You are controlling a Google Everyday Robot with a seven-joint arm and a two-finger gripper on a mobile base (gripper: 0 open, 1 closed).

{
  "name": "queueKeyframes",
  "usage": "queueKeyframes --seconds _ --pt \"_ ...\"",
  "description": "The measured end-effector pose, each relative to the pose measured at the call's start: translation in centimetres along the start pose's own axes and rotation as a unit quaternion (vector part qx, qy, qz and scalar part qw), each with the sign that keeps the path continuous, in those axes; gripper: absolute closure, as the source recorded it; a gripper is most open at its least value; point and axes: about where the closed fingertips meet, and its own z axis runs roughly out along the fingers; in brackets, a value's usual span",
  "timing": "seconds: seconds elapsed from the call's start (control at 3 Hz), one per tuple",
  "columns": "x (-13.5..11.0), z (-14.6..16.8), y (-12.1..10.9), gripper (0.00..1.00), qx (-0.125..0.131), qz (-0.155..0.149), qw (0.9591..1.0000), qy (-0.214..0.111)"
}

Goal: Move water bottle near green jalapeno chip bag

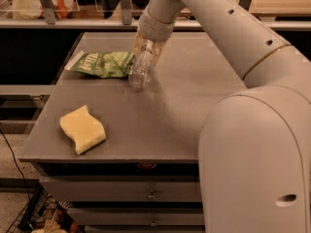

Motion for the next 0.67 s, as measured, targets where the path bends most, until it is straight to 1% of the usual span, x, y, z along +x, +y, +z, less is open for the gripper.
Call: queueKeyframes --seconds 0.67 --pt "-0.24 0.22 -0.03 0.13 -0.003 -0.005 1.0 -0.007"
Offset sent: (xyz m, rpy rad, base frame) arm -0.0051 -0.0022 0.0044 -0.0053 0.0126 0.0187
